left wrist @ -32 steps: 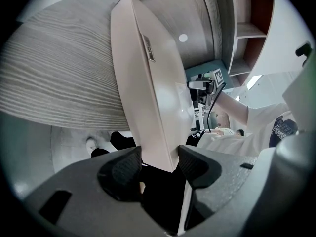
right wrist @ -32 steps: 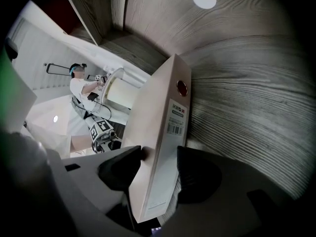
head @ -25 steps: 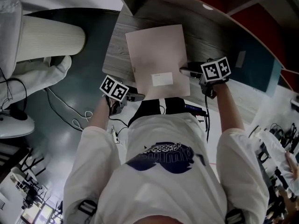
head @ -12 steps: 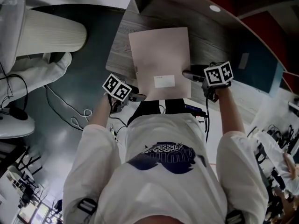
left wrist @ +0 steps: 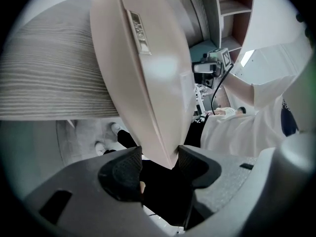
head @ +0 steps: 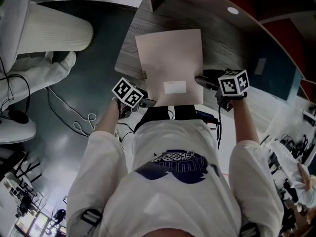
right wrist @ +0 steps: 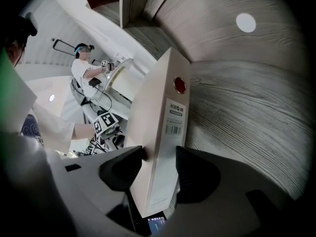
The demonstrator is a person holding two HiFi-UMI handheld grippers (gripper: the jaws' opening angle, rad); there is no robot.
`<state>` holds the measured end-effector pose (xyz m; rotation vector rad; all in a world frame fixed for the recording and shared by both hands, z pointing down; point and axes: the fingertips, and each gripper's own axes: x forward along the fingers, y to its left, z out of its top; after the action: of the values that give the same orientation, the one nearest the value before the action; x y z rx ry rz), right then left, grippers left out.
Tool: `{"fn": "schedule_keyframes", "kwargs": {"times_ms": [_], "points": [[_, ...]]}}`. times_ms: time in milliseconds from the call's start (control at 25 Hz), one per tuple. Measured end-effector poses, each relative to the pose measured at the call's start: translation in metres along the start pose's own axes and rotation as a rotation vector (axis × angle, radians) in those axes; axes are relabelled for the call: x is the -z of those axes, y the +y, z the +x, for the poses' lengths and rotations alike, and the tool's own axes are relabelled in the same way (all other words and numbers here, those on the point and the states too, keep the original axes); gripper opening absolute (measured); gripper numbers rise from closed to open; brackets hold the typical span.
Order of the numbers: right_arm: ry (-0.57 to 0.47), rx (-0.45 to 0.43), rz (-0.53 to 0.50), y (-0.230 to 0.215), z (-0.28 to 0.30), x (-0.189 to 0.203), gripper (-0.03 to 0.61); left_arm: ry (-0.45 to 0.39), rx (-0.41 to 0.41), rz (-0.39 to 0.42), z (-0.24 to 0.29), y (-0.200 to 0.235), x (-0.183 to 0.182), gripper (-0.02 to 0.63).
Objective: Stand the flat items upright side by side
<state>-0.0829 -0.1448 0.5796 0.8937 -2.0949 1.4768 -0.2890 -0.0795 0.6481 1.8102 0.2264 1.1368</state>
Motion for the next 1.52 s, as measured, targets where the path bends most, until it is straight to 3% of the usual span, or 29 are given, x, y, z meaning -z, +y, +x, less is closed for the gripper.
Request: {"fn": "schedule_keyframes", "kwargs": {"times_ms": [560, 1040, 1520], "points": [[-0.084, -0.029, -0.035, 0.010, -0.006, 0.007, 0.198, 0.067, -0.136, 0.127, -0.013, 0.004, 0.000, 0.224], [-0.147, -0.051, -0.080, 0.012, -0.016, -0.005, 0.190, 0.048, -0.229, 0.211, -0.029, -0.001, -0.014, 0.217], [-0.286, -0.070, -0.167, 0.018, -0.041, -0.030, 0.186, -0.004, -0.331, 0.285, -0.054, -0.010, -0.045, 0.216]]}}
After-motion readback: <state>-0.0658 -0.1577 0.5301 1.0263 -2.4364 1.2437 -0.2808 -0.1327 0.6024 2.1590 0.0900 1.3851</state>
